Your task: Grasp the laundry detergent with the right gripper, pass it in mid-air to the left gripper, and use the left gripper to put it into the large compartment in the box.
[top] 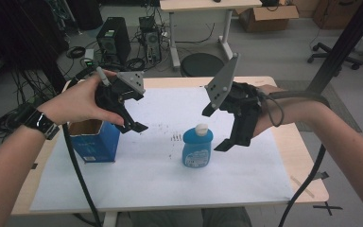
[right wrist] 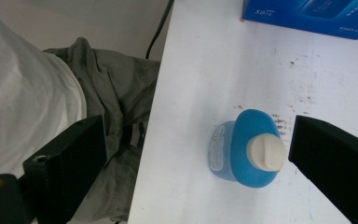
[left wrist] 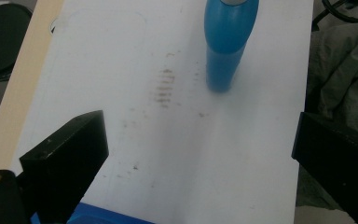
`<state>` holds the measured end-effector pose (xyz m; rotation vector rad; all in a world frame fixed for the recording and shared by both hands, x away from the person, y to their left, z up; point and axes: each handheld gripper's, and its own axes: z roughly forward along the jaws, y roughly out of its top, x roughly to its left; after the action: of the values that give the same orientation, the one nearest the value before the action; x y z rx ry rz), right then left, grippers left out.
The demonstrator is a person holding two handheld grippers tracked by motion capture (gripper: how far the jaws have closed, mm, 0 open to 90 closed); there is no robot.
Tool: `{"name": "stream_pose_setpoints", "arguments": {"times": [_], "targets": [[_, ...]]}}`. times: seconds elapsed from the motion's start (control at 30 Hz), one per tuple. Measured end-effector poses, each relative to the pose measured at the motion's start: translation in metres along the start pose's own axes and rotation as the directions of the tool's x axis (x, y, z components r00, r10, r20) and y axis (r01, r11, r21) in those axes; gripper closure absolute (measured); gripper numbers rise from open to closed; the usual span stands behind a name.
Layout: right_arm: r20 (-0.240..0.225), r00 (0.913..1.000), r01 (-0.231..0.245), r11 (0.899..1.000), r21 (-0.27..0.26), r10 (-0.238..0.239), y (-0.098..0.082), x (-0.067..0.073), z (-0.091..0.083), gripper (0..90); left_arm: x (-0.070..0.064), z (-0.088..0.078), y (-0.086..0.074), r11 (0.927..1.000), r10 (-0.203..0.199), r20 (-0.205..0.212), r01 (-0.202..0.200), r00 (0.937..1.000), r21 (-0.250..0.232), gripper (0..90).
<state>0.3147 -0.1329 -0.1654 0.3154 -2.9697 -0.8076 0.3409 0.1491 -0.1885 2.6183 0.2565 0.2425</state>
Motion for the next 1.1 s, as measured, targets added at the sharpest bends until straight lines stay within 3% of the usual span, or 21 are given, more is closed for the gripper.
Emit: {"name": "stream_pose_setpoints", "arguments": {"times": [0.4,0.73,0.97,1.03,1.07,1.1], "targets": [[0.006,1.0000,0.008,0.999,-0.034,-0.008,-0.005,-0.001,-0.008,2.1,-0.002,-0.001,0.000,1.0000,-0.004,-0.007,0.004,1.0000,0.000,4.3],[0.040,0.9986,-0.031,0.996,-0.080,0.034,-0.025,-0.010,-0.017,2.0,-0.004,0.004,-0.001,1.0000,-0.002,0.008,0.002,1.0000,0.003,4.3],[0.064,0.9944,-0.074,0.987,-0.146,0.084,-0.051,-0.021,-0.025,2.0,-0.004,0.006,-0.002,1.0000,-0.004,0.007,0.003,1.0000,0.007,4.3],[0.071,0.9923,-0.089,0.981,-0.172,0.102,-0.059,-0.023,-0.027,2.0,-0.004,0.005,-0.002,1.0000,-0.001,0.007,0.001,1.0000,0.004,4.3],[0.068,0.9908,-0.100,0.974,-0.205,0.117,-0.066,-0.025,-0.029,1.8,-0.005,0.005,-0.002,1.0000,-0.004,0.008,0.004,1.0000,0.002,4.3],[0.068,0.9908,-0.100,0.974,-0.205,0.117,-0.066,-0.025,-0.029,1.8,-0.005,0.005,-0.003,1.0000,-0.005,0.009,0.005,0.9999,0.001,4.3]]}}
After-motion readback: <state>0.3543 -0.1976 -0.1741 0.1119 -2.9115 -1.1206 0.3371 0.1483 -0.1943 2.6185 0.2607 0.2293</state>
